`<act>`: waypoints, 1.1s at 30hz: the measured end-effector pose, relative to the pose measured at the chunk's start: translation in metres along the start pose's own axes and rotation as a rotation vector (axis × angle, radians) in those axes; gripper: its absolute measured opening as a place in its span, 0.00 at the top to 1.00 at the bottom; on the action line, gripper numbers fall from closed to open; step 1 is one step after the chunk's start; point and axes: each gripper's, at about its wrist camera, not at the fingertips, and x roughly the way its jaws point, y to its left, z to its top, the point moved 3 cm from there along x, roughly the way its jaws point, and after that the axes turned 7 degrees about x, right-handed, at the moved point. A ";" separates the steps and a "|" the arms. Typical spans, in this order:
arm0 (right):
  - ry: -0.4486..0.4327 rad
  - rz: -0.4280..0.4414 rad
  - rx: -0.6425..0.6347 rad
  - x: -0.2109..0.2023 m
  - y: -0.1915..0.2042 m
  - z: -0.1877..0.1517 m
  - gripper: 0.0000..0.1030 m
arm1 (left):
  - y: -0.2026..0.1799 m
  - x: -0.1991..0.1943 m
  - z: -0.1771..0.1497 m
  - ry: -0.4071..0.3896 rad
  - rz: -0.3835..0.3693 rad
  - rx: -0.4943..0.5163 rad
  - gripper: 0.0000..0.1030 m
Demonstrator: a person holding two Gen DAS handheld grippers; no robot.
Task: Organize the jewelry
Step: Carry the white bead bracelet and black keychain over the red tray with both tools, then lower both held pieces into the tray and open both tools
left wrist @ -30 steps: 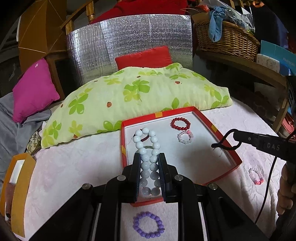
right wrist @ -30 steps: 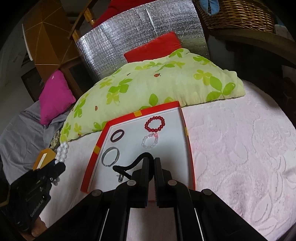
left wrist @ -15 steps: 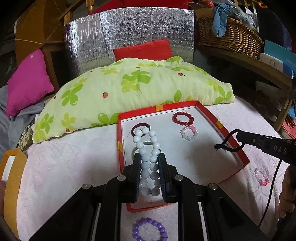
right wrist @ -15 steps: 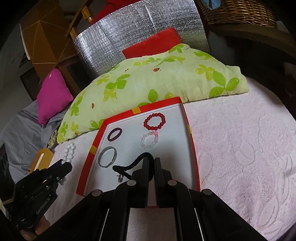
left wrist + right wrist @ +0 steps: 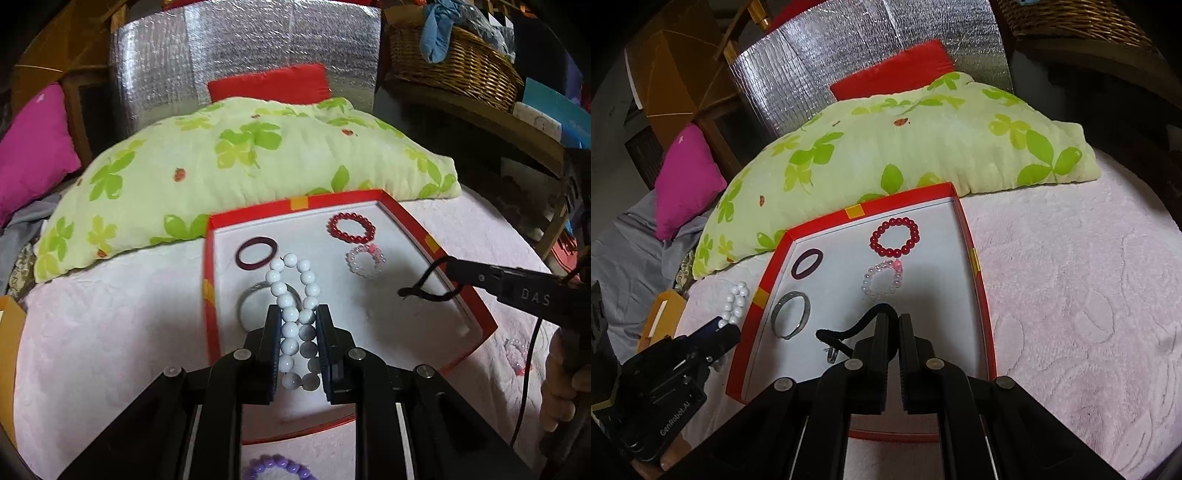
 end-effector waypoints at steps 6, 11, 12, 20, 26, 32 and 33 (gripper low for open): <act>0.027 -0.014 0.014 0.014 -0.008 0.005 0.94 | -0.010 0.013 0.000 0.025 -0.032 0.021 0.81; 0.062 -0.023 0.011 0.029 -0.009 0.004 0.94 | -0.018 0.023 0.000 0.046 -0.065 0.034 0.81; 0.069 -0.029 0.007 0.032 -0.009 0.003 0.94 | -0.022 0.025 -0.001 0.052 -0.071 0.043 0.81; 0.093 -0.052 0.002 0.046 -0.011 0.002 0.94 | -0.034 0.040 -0.006 0.093 -0.099 0.066 0.81; 0.103 -0.067 0.010 0.050 -0.015 0.002 0.94 | -0.039 0.051 -0.014 0.146 -0.105 0.073 0.81; 0.103 -0.074 0.013 0.050 -0.018 0.002 0.94 | -0.039 0.056 -0.017 0.171 -0.119 0.073 0.81; 0.104 -0.075 0.013 0.050 -0.018 0.002 0.94 | -0.039 0.057 -0.018 0.176 -0.120 0.072 0.81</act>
